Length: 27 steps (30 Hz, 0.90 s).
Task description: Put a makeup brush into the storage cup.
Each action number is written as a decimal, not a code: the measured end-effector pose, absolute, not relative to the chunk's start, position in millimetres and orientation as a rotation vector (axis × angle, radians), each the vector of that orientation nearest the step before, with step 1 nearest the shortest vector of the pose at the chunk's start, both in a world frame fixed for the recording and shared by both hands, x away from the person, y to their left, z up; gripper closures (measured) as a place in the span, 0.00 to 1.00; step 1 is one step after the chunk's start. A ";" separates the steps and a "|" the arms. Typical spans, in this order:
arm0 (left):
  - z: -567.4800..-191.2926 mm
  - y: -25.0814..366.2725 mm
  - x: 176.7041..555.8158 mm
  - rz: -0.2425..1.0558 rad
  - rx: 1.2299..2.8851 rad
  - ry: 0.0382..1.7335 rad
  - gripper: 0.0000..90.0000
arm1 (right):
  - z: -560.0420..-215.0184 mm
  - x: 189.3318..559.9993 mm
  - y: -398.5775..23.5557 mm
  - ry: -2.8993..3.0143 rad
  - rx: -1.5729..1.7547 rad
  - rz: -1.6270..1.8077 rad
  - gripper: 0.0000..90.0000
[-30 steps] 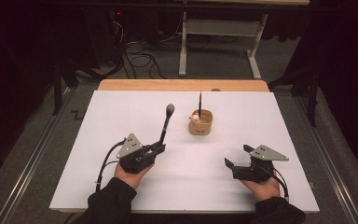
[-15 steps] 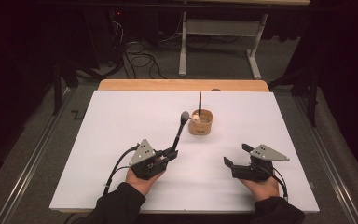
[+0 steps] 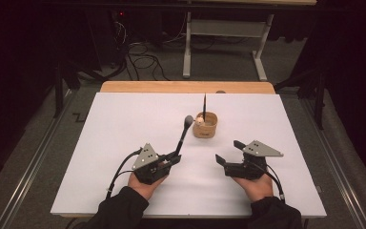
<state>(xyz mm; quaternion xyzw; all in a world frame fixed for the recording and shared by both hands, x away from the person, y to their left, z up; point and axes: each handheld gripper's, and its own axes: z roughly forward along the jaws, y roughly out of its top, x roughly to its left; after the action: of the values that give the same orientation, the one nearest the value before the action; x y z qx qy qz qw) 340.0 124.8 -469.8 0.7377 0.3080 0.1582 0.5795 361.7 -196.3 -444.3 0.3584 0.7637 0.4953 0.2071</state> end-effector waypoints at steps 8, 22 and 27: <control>-471.2 125.4 341.0 0.376 1.722 0.723 0.88 | -438.3 365.7 -172.7 2.154 0.967 1.439 0.17; -473.3 125.8 342.5 0.382 1.724 0.733 0.88 | -431.5 371.8 -145.4 2.163 0.902 1.474 0.20; -473.9 125.8 342.7 0.386 1.724 0.735 0.88 | -427.9 372.7 -137.6 2.168 0.881 1.491 0.20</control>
<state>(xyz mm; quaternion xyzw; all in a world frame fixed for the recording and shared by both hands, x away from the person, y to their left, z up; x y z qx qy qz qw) 342.7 125.8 -473.9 0.7363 0.3141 0.1650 0.5762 372.7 -137.6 -427.9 0.3123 0.7682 0.5284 0.1823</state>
